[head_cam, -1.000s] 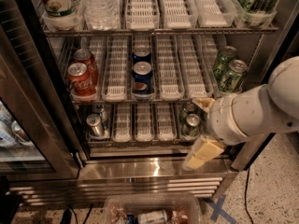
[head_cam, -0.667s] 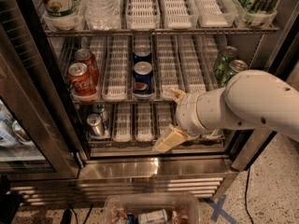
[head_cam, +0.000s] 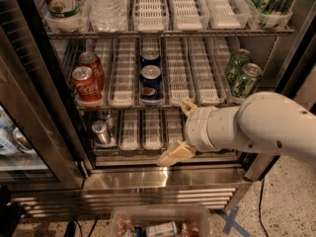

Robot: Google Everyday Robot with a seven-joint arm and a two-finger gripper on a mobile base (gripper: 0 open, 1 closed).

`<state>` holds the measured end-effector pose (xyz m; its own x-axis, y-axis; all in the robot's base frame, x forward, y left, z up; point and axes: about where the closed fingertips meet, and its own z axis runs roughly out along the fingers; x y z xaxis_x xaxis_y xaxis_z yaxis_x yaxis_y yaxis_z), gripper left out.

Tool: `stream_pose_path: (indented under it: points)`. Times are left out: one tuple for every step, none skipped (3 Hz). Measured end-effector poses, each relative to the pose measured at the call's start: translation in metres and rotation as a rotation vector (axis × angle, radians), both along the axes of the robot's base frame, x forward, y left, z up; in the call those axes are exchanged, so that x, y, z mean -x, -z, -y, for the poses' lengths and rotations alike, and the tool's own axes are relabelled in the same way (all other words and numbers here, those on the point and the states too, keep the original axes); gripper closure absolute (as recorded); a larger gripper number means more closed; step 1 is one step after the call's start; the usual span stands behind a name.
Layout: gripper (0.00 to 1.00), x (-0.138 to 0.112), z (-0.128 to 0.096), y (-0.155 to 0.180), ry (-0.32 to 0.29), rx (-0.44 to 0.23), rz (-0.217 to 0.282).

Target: Pick pepsi can from middle shelf of fridge

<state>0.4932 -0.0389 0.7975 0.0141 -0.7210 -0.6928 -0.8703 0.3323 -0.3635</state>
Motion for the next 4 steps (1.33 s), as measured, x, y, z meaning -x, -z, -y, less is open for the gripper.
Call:
stream_pose_path:
  points:
    - [0.00,-0.018,-0.003,0.002,0.101,-0.086,0.059]
    - [0.00,-0.038,-0.009,-0.008,0.181,-0.150,0.127]
    - [0.00,-0.050,-0.012,-0.019,0.279,-0.184,0.183]
    - [0.00,-0.052,-0.012,-0.027,0.339,-0.192,0.203]
